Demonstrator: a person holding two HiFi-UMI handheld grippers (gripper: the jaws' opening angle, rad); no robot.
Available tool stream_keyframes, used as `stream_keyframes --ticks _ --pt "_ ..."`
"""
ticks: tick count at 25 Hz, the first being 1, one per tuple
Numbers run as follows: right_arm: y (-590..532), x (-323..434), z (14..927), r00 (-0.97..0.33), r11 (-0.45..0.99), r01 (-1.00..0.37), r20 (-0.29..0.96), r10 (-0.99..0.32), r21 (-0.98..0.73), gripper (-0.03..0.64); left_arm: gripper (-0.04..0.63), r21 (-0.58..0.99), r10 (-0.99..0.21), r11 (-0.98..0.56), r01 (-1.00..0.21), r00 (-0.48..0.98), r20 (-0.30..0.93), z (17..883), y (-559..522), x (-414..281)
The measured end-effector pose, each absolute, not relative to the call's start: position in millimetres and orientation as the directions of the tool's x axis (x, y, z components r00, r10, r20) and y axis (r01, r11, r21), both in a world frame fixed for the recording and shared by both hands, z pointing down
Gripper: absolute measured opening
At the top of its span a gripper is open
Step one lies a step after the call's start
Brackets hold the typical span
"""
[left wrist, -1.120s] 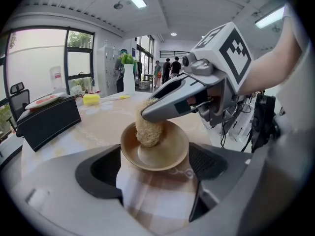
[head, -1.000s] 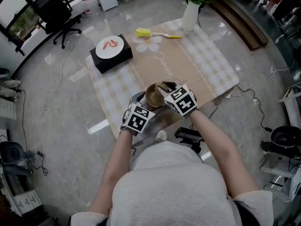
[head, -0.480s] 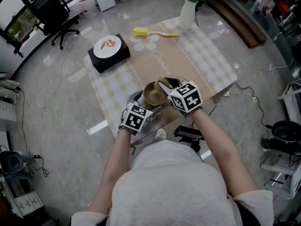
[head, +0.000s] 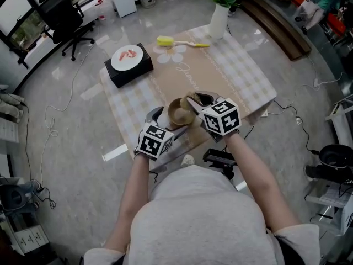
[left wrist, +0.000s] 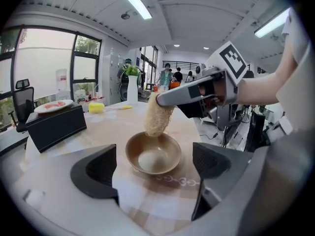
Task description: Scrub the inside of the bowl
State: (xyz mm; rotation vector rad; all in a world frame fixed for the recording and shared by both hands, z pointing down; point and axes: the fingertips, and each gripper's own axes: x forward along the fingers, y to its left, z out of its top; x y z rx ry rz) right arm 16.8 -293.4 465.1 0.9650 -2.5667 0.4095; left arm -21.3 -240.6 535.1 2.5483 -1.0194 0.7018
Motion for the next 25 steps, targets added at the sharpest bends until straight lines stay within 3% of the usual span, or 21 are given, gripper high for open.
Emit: stream_keyframes --ticks 6,18,25 --pt "-293 19 449 -0.697 0.694 -0.701 0.361 -0.619 -0.164 0.094 0.434 0.042 -0.615 -0.687 -0.726 0.610 0.500 508 -249 -26" --pt "-287 27 398 -0.663 0.661 -0.745 0.197 -0.722 -0.085 0.094 0.119 -0.130 -0.801 -0.586 -0.800 0.547 0.245 418 -272 -34" --pt "-284 24 370 -0.650 0.653 -0.757 0.130 -0.748 -0.025 0.094 0.003 -0.112 -0.837 -0.544 -0.831 0.531 0.132 384 -278 -37"
